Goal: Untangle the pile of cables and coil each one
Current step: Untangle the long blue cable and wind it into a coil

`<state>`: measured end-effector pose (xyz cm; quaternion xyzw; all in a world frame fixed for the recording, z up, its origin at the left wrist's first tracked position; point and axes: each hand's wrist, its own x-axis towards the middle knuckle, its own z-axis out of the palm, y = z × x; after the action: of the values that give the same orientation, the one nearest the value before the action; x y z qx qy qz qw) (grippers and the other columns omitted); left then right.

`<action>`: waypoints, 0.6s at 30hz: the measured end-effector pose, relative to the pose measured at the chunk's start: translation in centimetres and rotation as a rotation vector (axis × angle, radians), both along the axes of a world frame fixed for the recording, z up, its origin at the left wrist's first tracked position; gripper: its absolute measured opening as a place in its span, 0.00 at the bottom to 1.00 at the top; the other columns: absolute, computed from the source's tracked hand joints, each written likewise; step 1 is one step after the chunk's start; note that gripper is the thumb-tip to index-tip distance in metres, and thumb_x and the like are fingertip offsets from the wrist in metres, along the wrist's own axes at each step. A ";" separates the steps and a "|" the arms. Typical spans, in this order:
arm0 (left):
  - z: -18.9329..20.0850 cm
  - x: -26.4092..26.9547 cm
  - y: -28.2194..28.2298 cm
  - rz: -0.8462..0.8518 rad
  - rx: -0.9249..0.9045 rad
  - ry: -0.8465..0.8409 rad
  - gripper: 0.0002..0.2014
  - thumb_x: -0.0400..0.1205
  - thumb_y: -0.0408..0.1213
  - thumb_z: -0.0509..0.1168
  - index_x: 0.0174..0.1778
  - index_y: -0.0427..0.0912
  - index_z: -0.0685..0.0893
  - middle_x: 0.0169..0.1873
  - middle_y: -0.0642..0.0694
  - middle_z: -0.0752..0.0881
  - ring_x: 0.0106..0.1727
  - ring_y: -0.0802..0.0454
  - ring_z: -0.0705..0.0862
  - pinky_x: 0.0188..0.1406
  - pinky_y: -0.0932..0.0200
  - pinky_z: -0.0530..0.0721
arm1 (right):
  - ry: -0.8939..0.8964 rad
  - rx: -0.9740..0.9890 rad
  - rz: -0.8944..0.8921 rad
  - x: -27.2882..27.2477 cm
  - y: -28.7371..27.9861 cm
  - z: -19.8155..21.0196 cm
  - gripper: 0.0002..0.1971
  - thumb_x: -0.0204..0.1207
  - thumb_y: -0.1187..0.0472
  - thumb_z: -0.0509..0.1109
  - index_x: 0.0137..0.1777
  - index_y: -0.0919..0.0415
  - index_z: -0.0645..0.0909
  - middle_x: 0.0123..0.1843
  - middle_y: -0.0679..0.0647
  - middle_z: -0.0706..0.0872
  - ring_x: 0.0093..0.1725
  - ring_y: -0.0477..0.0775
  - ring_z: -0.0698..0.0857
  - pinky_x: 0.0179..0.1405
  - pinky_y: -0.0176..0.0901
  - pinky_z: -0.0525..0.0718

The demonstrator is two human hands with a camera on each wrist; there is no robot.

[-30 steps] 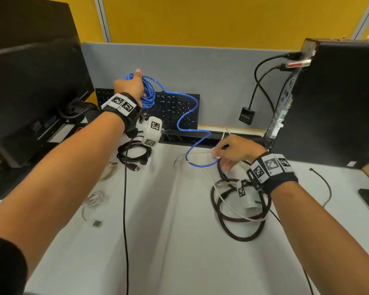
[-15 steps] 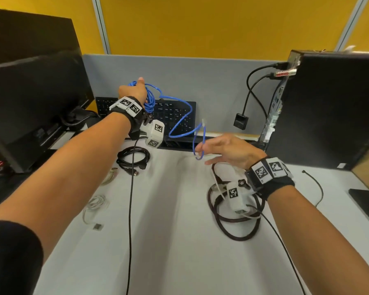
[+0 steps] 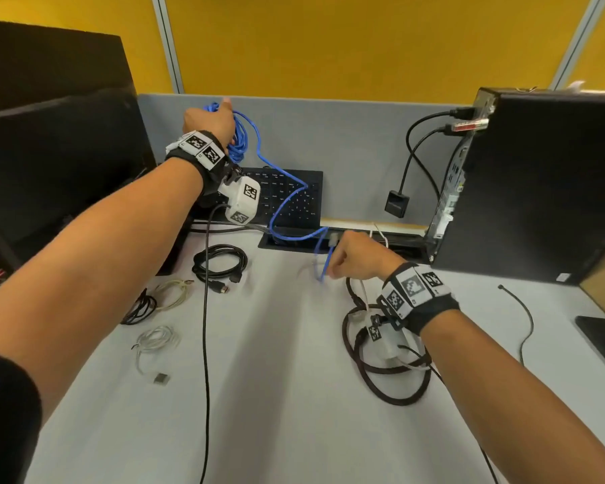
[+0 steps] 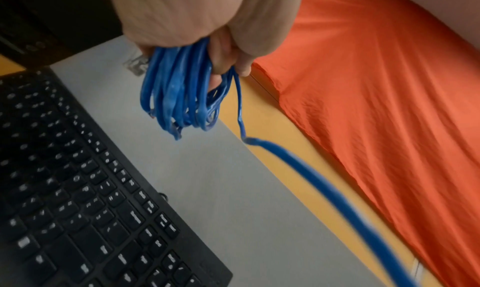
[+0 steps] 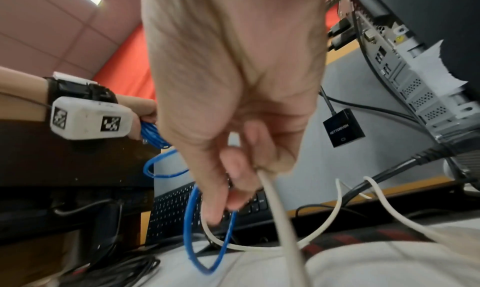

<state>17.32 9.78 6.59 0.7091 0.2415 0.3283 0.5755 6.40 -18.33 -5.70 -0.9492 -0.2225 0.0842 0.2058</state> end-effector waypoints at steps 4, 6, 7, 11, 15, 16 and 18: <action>0.1 0.0 0.3 0.017 0.085 -0.040 0.24 0.77 0.58 0.71 0.34 0.49 0.65 0.41 0.45 0.85 0.44 0.45 0.91 0.46 0.46 0.92 | -0.200 0.121 -0.003 0.0 -0.8 1.7 0.08 0.79 0.64 0.73 0.50 0.67 0.92 0.30 0.59 0.82 0.30 0.50 0.72 0.37 0.39 0.72; 0.4 0.0 0.6 0.012 0.075 -0.056 0.23 0.78 0.59 0.71 0.34 0.49 0.66 0.34 0.48 0.83 0.40 0.47 0.91 0.44 0.48 0.92 | -0.186 0.196 -0.032 -0.1 -1.1 2.7 0.25 0.86 0.53 0.66 0.41 0.77 0.85 0.30 0.66 0.74 0.29 0.53 0.67 0.34 0.43 0.70; 0.7 -0.1 0.8 0.016 0.060 -0.069 0.23 0.78 0.59 0.71 0.34 0.49 0.67 0.33 0.49 0.82 0.37 0.48 0.90 0.42 0.49 0.92 | -0.163 0.268 -0.090 -0.1 -1.2 3.2 0.33 0.89 0.45 0.61 0.35 0.76 0.81 0.28 0.62 0.72 0.28 0.53 0.67 0.35 0.43 0.70; 3.6 -0.6 1.5 -0.006 0.008 -0.126 0.23 0.77 0.62 0.70 0.38 0.45 0.72 0.34 0.47 0.82 0.32 0.47 0.85 0.34 0.50 0.88 | -0.192 0.650 -0.255 0.3 -2.0 4.5 0.30 0.88 0.36 0.51 0.60 0.53 0.92 0.20 0.38 0.76 0.26 0.39 0.74 0.41 0.42 0.76; 6.6 -1.8 0.4 -0.066 0.068 -0.269 0.23 0.79 0.56 0.72 0.31 0.46 0.69 0.31 0.43 0.76 0.31 0.47 0.77 0.30 0.46 0.82 | -0.214 0.792 -0.215 0.8 -2.3 5.6 0.25 0.88 0.42 0.60 0.68 0.61 0.86 0.68 0.53 0.89 0.64 0.51 0.87 0.67 0.46 0.82; 7.1 -2.3 -0.2 -0.105 0.101 -0.320 0.23 0.80 0.53 0.72 0.29 0.46 0.70 0.28 0.44 0.75 0.29 0.48 0.75 0.30 0.46 0.82 | -0.202 0.811 -0.216 0.9 -2.1 5.9 0.23 0.89 0.43 0.61 0.67 0.58 0.88 0.59 0.50 0.92 0.53 0.53 0.89 0.57 0.42 0.83; 7.7 -3.2 -1.6 -0.230 0.233 -0.375 0.22 0.82 0.48 0.72 0.25 0.47 0.72 0.21 0.51 0.73 0.22 0.54 0.72 0.25 0.54 0.76 | -0.159 0.866 -0.217 1.2 -1.9 6.6 0.16 0.88 0.47 0.64 0.60 0.52 0.91 0.32 0.41 0.83 0.32 0.46 0.77 0.38 0.37 0.77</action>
<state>14.08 8.17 14.31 0.7200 0.0087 0.4123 0.5582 7.56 -20.21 0.88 -0.7970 -0.1515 -0.1120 0.5739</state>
